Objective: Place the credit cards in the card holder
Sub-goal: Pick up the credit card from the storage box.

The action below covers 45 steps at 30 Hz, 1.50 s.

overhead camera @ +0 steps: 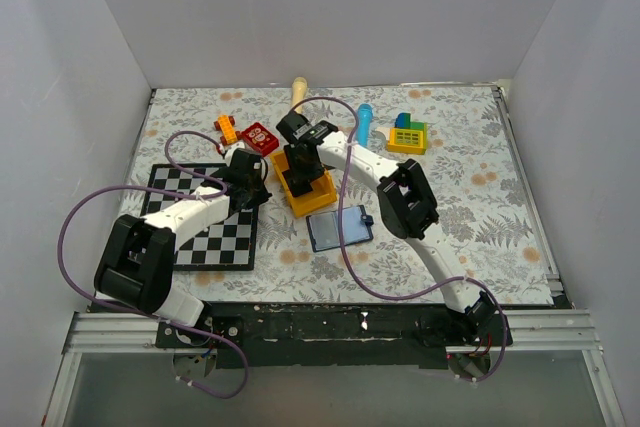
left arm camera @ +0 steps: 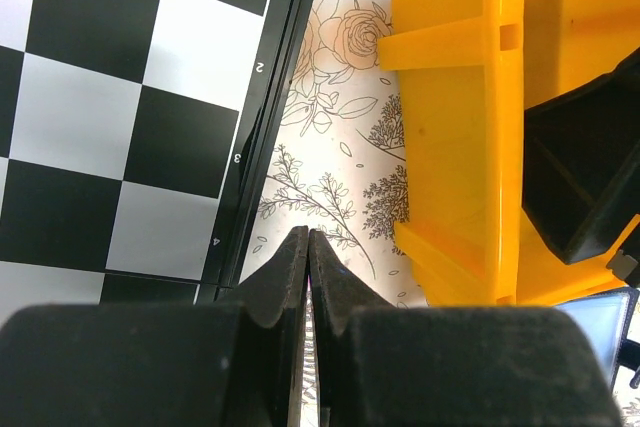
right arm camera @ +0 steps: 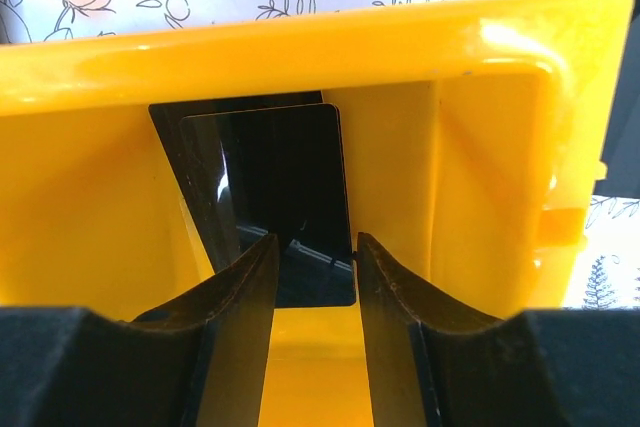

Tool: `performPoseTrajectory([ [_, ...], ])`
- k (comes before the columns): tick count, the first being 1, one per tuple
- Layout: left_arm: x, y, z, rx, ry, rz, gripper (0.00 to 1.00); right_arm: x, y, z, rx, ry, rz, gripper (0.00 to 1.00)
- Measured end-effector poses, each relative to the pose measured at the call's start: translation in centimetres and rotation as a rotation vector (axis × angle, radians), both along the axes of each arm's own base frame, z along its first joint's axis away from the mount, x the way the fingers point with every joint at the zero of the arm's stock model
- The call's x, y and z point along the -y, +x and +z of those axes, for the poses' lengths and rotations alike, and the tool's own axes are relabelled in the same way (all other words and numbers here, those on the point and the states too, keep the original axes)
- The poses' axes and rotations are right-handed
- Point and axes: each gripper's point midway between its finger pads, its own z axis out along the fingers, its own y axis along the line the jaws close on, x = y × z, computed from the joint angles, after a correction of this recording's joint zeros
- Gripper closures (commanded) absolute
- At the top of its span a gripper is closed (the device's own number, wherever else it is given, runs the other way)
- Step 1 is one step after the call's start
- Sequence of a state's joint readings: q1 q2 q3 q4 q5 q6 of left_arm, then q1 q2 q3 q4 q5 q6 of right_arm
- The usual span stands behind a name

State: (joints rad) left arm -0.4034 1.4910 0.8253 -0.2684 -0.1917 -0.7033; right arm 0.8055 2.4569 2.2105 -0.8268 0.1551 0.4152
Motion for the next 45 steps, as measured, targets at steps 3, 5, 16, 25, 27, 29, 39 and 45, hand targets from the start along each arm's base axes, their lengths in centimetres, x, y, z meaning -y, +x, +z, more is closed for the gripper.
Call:
performPoseTrajectory([
  [3,0.0,0.0,0.0,0.0,-0.001,-0.001,1.0,0.0,0.0,0.0,0.014,-0.014,0.002,0.52],
  [5,0.0,0.0,0.0,0.0,-0.002,-0.001,1.0,0.0,0.1,0.1,0.023,-0.021,0.003,0.52],
  [16,0.2,0.0,0.1,0.004,-0.009,-0.006,1.0,-0.5,-0.3,0.1,0.013,-0.008,0.033,0.58],
  [25,0.2,0.0,0.1,0.003,-0.009,-0.006,1.0,-1.6,-0.5,0.0,0.006,0.05,0.057,0.61],
  [27,0.2,0.0,0.1,0.003,-0.009,-0.007,1.0,-1.6,-0.5,0.0,0.012,0.061,0.059,0.61],
  [29,0.2,0.0,0.1,0.003,-0.01,-0.007,1.0,-1.6,-0.6,0.0,0.018,0.071,0.06,0.61],
  [39,0.3,0.0,0.1,0.001,-0.013,-0.01,1.0,-2.2,-1.3,0.6,0.015,0.132,0.077,0.62],
  [45,0.3,0.0,0.1,0.001,-0.014,-0.011,1.0,-2.5,-1.7,1.9,0.024,0.178,0.092,0.63],
])
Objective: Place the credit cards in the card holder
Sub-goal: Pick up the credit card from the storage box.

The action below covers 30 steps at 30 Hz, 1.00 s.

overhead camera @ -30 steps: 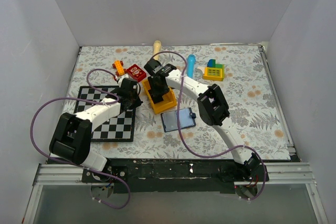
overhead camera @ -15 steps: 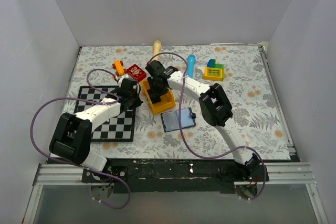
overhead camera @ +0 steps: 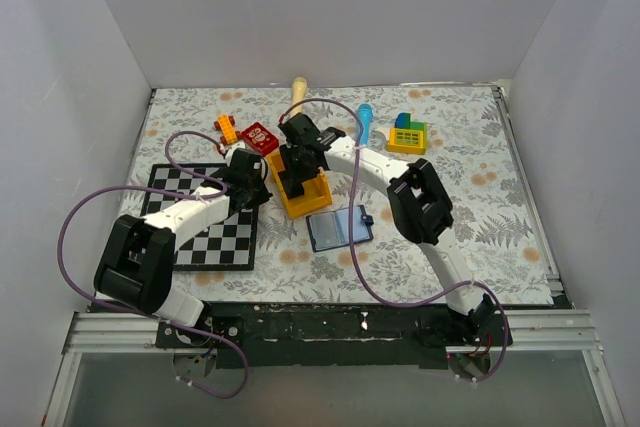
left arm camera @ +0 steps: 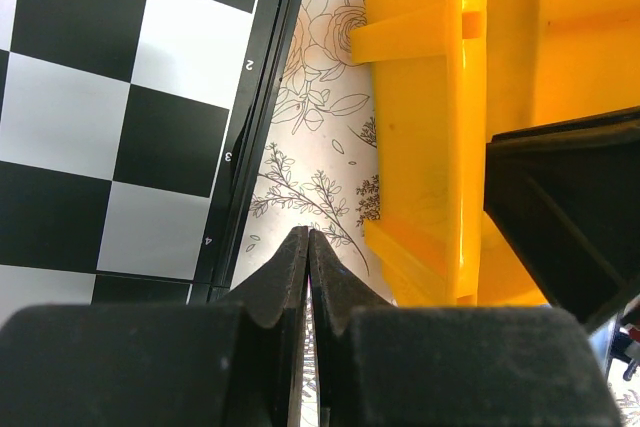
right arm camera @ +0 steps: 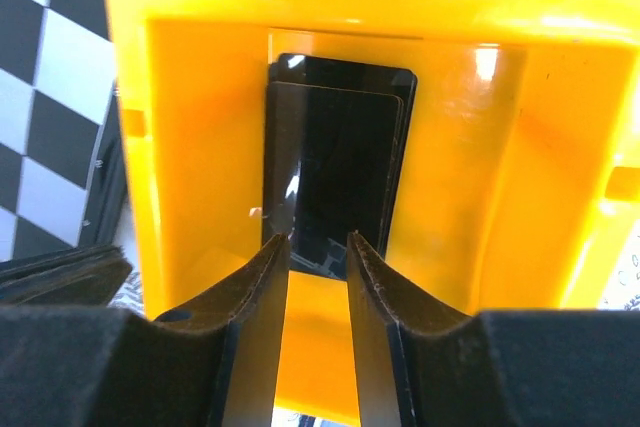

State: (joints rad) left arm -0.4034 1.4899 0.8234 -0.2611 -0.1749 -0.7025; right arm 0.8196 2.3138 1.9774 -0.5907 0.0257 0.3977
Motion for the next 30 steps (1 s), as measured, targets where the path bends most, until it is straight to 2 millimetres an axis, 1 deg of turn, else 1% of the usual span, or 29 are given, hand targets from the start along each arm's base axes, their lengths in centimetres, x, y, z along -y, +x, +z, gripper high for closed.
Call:
performPoseTrajectory([
  [5,0.0,0.0,0.0,0.0,0.0,-0.001,1.0,-0.8,0.0,2.0,0.023,0.061,0.018,0.63],
  [7,0.0,0.0,0.0,0.0,0.0,-0.001,1.0,-1.1,0.2,2.3,0.03,0.074,0.02,0.62],
  [11,0.0,0.0,0.0,0.0,0.001,-0.003,1.0,-0.4,0.4,2.1,0.031,0.037,-0.013,0.6],
  [17,0.0,0.0,0.0,0.0,0.0,-0.005,1.0,0.1,2.0,2.3,0.068,-0.025,-0.061,0.59],
  [20,0.1,0.0,0.0,0.0,0.0,-0.005,1.0,0.4,2.3,1.7,0.07,-0.054,-0.074,0.6],
  [27,0.1,-0.1,0.0,-0.002,-0.002,-0.008,1.0,1.0,1.9,-1.6,0.021,-0.119,-0.079,0.62],
  [28,0.1,-0.1,0.0,-0.002,-0.002,-0.008,1.0,1.0,1.9,-1.9,0.015,-0.118,-0.081,0.62],
  [30,0.1,-0.1,0.0,-0.002,-0.002,-0.008,1.0,0.9,1.9,-1.7,0.016,-0.113,-0.079,0.62],
])
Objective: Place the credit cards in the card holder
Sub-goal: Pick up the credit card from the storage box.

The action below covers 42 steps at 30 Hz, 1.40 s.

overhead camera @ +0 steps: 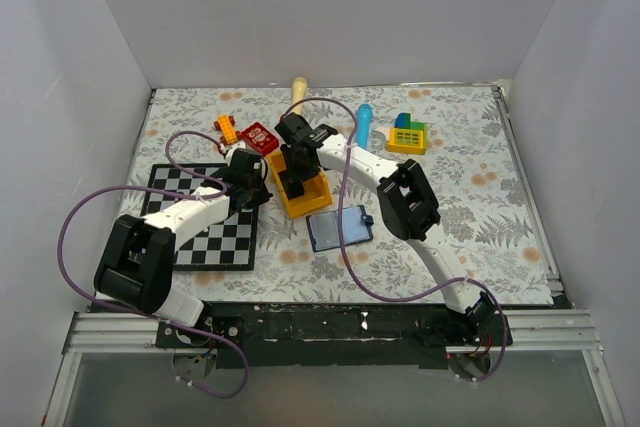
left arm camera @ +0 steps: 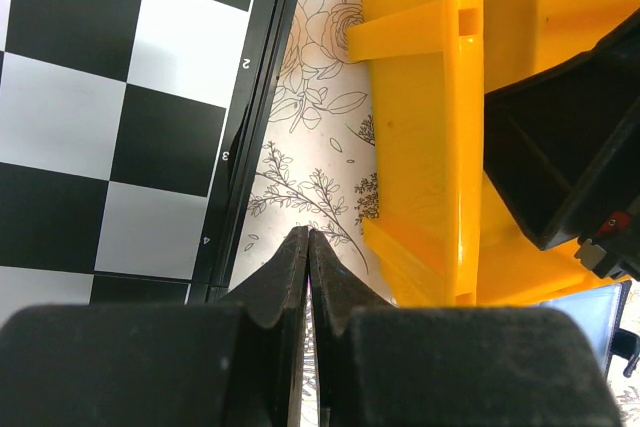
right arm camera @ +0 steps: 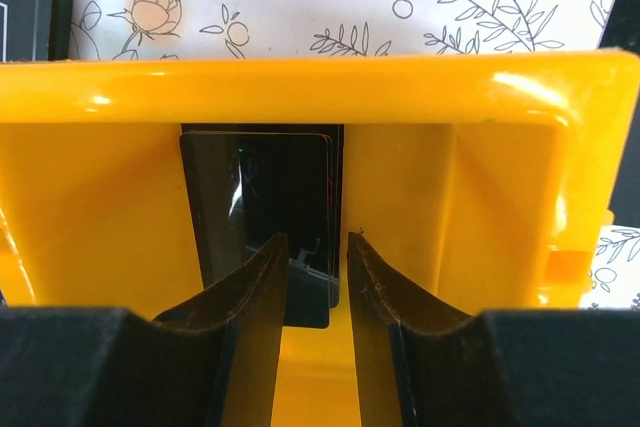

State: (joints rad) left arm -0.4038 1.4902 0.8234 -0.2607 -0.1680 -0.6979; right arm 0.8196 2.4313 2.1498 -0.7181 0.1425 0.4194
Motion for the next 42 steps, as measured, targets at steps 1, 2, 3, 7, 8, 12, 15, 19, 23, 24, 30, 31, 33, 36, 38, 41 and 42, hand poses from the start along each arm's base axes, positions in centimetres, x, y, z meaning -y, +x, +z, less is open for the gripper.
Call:
performPoseTrajectory([
  [1,0.0,0.0,0.0,0.0,0.0,0.0,1.0,-0.1,0.0,0.0,-0.002,0.003,0.001,0.62],
  [2,0.0,0.0,0.0,0.0,0.0,-0.001,1.0,-0.1,-0.1,-0.1,-0.007,0.001,0.003,0.62],
  [3,0.0,0.0,0.0,0.0,0.0,-0.001,1.0,-0.1,-0.2,-0.2,-0.013,0.001,0.005,0.62],
  [7,0.0,0.0,0.0,0.0,0.001,-0.002,1.0,-0.4,-0.5,-0.2,-0.033,0.018,0.016,0.63],
  [8,0.0,0.0,0.0,0.0,0.001,-0.002,1.0,-0.5,-0.6,-0.2,-0.039,0.024,0.019,0.63],
  [12,0.0,0.0,0.0,0.0,0.001,-0.003,1.0,-0.9,-1.0,-0.1,-0.066,0.055,0.036,0.63],
  [15,0.0,0.0,0.0,0.0,0.001,-0.003,1.0,-1.3,-1.0,0.0,-0.073,0.081,0.045,0.63],
  [19,0.0,0.0,0.0,0.0,0.001,-0.003,1.0,-1.6,-1.0,0.2,-0.07,0.111,0.051,0.63],
  [23,0.0,0.0,0.0,0.0,0.001,-0.003,1.0,-1.8,-1.2,0.5,-0.06,0.142,0.057,0.63],
  [24,0.0,0.0,0.0,0.0,0.001,-0.003,1.0,-1.8,-1.3,0.6,-0.06,0.15,0.06,0.63],
  [30,0.1,0.0,0.0,0.0,-0.001,-0.004,1.0,-2.3,-1.7,0.9,-0.069,0.187,0.071,0.64],
  [31,0.1,0.0,0.0,-0.001,-0.001,-0.004,1.0,-2.3,-1.8,0.9,-0.07,0.193,0.074,0.64],
  [33,0.1,0.0,0.0,-0.001,-0.002,-0.004,1.0,-2.5,-2.0,1.0,-0.076,0.205,0.079,0.64],
  [36,0.1,0.0,0.0,-0.001,-0.002,-0.004,1.0,-2.6,-2.2,1.2,-0.078,0.221,0.084,0.65],
  [38,0.1,0.0,0.0,-0.001,-0.002,-0.005,1.0,-2.6,-2.4,1.3,-0.081,0.23,0.085,0.65],
  [41,0.1,0.0,0.0,-0.001,-0.002,-0.005,1.0,-2.6,-3.0,1.8,-0.095,0.249,0.086,0.66],
  [42,0.1,0.0,0.0,-0.001,-0.002,-0.005,1.0,-2.6,-3.1,2.0,-0.097,0.257,0.089,0.67],
])
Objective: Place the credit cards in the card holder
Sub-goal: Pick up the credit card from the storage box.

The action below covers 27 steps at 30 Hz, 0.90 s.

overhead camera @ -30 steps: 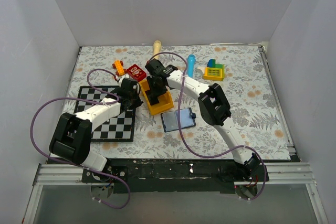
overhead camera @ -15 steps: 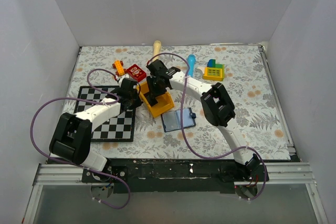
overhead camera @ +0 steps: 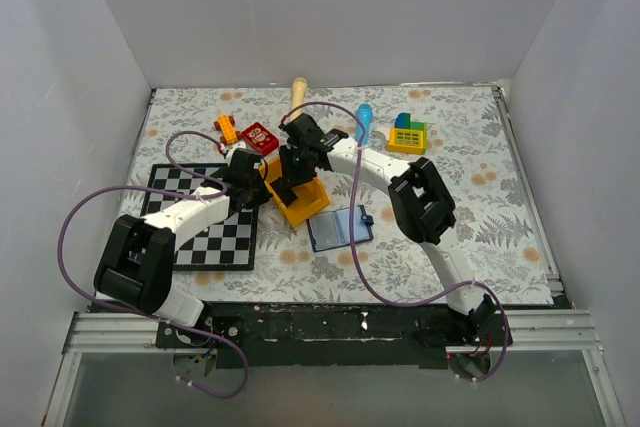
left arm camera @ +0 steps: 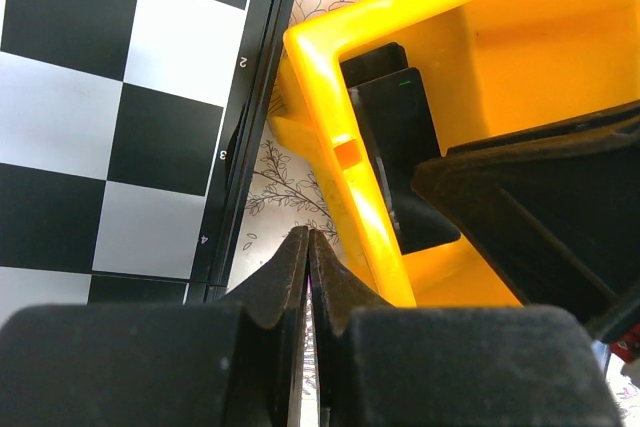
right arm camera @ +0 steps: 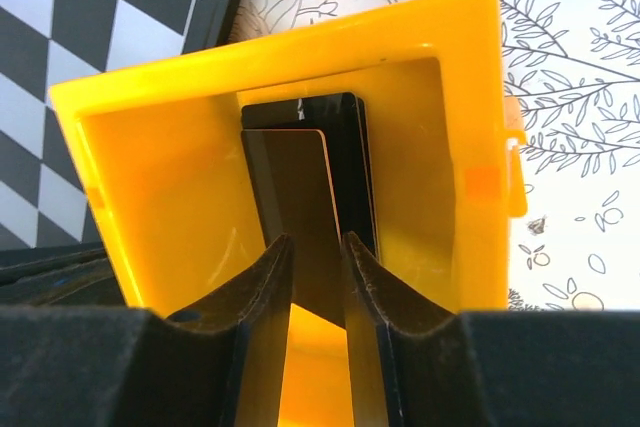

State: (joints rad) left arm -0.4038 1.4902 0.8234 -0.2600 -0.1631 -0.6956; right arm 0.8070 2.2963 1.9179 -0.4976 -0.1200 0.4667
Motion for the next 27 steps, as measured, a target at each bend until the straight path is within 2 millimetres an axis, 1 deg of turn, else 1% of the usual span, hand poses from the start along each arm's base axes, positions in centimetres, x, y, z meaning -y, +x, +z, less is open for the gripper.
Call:
performPoseTrajectory([
  [6,0.0,0.0,0.0,0.0,0.0,0.0,1.0,-0.3,-0.7,1.1,-0.01,0.048,0.015,0.69],
  [13,0.1,0.0,0.0,0.001,-0.003,-0.003,1.0,-0.9,-1.9,1.4,-0.062,0.102,0.044,0.71],
  [19,0.1,0.0,0.0,0.001,-0.003,-0.004,1.0,-1.6,-2.3,1.8,-0.081,0.14,0.067,0.73],
  [20,0.1,0.0,0.0,0.001,-0.002,-0.004,1.0,-1.6,-2.4,1.9,-0.084,0.143,0.069,0.76],
  [23,0.1,0.0,0.0,0.001,-0.002,-0.004,1.0,-1.6,-2.5,1.9,-0.087,0.146,0.074,0.9],
  [27,0.1,0.0,0.0,0.002,0.0,-0.006,1.0,-1.6,-2.4,1.9,-0.085,0.144,0.072,0.99],
])
